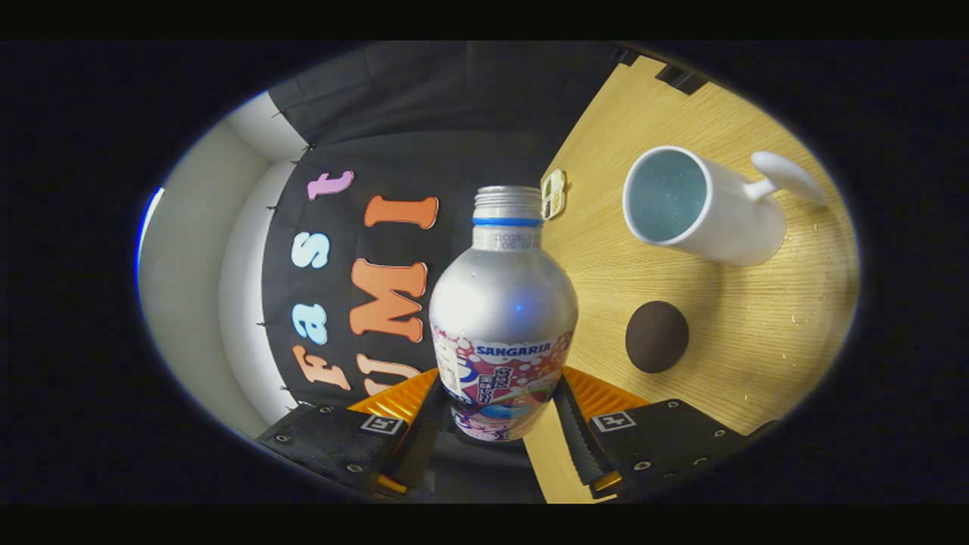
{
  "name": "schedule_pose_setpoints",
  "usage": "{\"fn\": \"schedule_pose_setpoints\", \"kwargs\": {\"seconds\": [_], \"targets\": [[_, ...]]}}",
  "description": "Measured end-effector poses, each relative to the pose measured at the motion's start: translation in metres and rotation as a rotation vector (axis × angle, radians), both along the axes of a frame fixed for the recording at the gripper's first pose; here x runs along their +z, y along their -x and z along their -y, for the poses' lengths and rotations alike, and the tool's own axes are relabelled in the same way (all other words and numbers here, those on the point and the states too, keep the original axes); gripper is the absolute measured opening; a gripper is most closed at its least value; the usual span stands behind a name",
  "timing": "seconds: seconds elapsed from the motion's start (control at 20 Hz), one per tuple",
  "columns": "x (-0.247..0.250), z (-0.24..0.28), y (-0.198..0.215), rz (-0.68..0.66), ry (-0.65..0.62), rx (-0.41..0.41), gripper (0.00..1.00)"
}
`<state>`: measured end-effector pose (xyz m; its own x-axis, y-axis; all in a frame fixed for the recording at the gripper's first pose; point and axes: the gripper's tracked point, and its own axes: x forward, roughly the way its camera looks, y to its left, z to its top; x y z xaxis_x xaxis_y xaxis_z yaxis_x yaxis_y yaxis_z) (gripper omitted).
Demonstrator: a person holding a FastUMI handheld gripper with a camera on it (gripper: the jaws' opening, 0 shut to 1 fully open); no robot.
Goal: Take the bottle from table, then pour the juice into the cup, finally place the bottle on the coaster
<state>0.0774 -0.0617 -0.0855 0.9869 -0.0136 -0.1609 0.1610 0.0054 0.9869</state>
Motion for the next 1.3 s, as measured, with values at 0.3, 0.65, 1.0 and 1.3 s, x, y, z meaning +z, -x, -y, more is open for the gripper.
{"fn": "schedule_pose_setpoints", "kwargs": {"seconds": [0.3,0.65,1.0,1.3], "targets": [[0.008,-0.002,-0.007,-0.009,-0.097,-0.006,0.75],[0.012,0.002,-0.012,0.001,-0.212,-0.034,0.75],[0.017,0.006,-0.014,-0.014,-0.277,-0.046,0.75],[0.018,0.010,-0.014,-0.019,-0.332,-0.062,0.75]]}}
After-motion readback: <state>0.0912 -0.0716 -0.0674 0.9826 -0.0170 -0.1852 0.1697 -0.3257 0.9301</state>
